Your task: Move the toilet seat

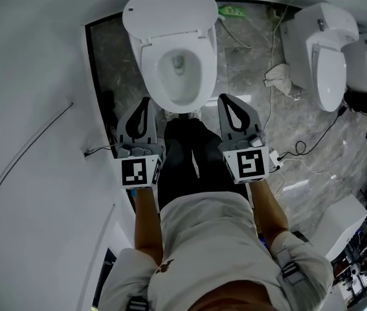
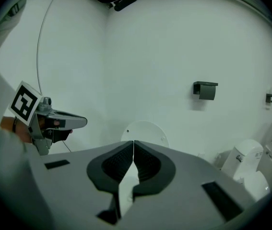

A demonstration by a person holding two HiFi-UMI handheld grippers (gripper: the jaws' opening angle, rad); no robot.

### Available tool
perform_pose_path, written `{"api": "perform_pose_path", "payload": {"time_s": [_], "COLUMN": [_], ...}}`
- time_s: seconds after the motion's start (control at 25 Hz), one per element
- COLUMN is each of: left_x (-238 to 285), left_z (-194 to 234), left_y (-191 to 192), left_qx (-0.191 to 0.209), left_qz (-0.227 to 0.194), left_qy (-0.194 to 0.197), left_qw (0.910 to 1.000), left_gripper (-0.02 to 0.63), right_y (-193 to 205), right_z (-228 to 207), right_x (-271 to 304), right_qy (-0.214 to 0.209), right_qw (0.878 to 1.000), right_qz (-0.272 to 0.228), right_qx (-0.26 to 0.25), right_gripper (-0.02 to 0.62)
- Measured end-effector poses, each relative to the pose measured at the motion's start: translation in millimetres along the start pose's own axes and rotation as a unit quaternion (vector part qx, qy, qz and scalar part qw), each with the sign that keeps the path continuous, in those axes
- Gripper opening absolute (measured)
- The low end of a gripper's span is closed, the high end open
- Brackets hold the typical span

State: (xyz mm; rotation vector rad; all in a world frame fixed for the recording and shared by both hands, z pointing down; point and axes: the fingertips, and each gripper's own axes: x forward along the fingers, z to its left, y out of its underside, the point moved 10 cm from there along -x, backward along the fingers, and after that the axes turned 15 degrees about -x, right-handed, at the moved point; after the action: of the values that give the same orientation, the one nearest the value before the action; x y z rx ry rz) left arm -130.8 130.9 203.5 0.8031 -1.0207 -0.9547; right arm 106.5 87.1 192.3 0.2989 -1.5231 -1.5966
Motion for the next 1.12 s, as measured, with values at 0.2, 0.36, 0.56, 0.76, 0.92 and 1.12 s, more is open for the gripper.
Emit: {"api": "perform_pose_path", "payload": {"time_s": [0.2,0.36,0.56,0.76,0.92,1.12], "left_x": [7,9,13,18,23,32], "left_z": [17,26,35,40,42,46], "left_y": [25,51,78,98,112,130], "left_qx": [-0.006,-0.011,-0.014,-0.021,-0.028,-0.027], "left_qz": [0.011,0.023,0.036,0.043,0.044,0.05], "left_qy": [0.005,0.012,0.019,0.022,0.021,0.022], "left_qw": [0.9999,0.9996,0.9991,0.9986,0.9984,0.9982], "left_gripper": [0.029,0.029,0.029,0.029,0.029,0.029], "right_y": [24,50,80,102,116,134], "right_z": [15,27,38,43,43,47], "right_x": [12,14,17,23,26,33], "right_qy": [0.009,0.02,0.029,0.032,0.036,0.032], "right_qw": [1.0,0.999,0.997,0.996,0.995,0.994], "right_qz": [0.02,0.042,0.067,0.081,0.086,0.097], "right_qx": [0.003,0.015,0.016,0.022,0.035,0.041], "right_gripper": [0.021,0.021,0.021,0.021,0.021,0.021]}}
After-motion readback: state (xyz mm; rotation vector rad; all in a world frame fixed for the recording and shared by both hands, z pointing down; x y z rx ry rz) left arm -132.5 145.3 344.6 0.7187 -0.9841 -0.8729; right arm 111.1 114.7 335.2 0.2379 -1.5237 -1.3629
